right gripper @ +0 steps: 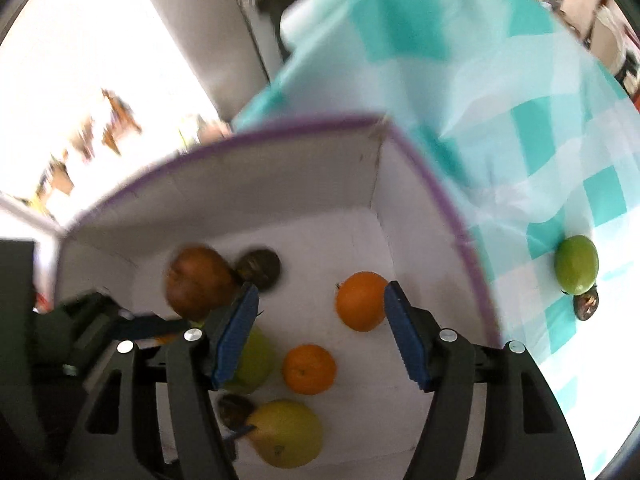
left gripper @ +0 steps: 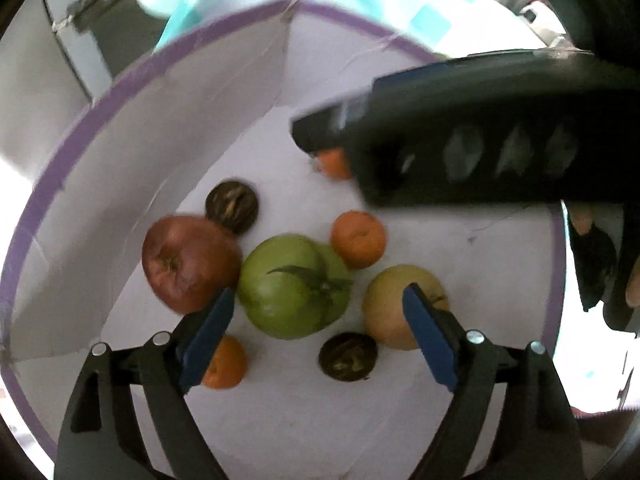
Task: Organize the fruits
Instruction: 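Grasp the dark brown fruit with the right gripper while the left gripper grasps the small lime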
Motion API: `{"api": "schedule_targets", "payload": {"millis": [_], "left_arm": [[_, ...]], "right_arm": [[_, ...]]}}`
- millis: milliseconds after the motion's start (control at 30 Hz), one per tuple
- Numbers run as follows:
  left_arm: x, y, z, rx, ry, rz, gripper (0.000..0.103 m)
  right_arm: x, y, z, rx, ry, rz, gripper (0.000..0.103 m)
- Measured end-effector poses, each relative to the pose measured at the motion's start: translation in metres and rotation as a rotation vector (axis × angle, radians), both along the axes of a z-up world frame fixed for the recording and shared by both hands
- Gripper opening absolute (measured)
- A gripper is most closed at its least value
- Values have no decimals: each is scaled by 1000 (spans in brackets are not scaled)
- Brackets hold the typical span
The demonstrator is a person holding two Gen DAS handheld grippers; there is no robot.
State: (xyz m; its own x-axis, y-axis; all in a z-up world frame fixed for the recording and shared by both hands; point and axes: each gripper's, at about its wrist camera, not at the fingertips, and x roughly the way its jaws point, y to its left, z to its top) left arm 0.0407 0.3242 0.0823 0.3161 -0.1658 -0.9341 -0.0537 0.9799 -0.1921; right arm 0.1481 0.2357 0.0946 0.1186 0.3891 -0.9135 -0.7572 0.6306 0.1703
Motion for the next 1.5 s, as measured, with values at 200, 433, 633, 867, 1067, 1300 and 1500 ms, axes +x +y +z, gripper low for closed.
{"api": "schedule_targets", "payload": {"millis": [200,433,633,867,1067,1300,1500], "left_arm": [[-5,-6,40,-36,-175,-50,91],[39,-3,102,-111,-419,50,101],[118,-33,101,-115,-376,30,101],[183,-86,59,-103,-297,-83,101],[207,-101,17,-125,-202,-50,101],[210,-102,9,-96,-197,-61,101],[233,-103,15,-82,-126,-25,101]], "right_arm": [[17,-72,66,365,-31,-177,64],[71,-173,50,259,-154,-592,66],[99,-201,-8,-38,-165,-671,66],[129,-197,-63,-154,-163,-657,63],[148,-188,-86,-157,-176,-637,55],[171,-180,-88,-108,-218,-650,58],[164,-179,-86,-93,-235,-631,41]]}}
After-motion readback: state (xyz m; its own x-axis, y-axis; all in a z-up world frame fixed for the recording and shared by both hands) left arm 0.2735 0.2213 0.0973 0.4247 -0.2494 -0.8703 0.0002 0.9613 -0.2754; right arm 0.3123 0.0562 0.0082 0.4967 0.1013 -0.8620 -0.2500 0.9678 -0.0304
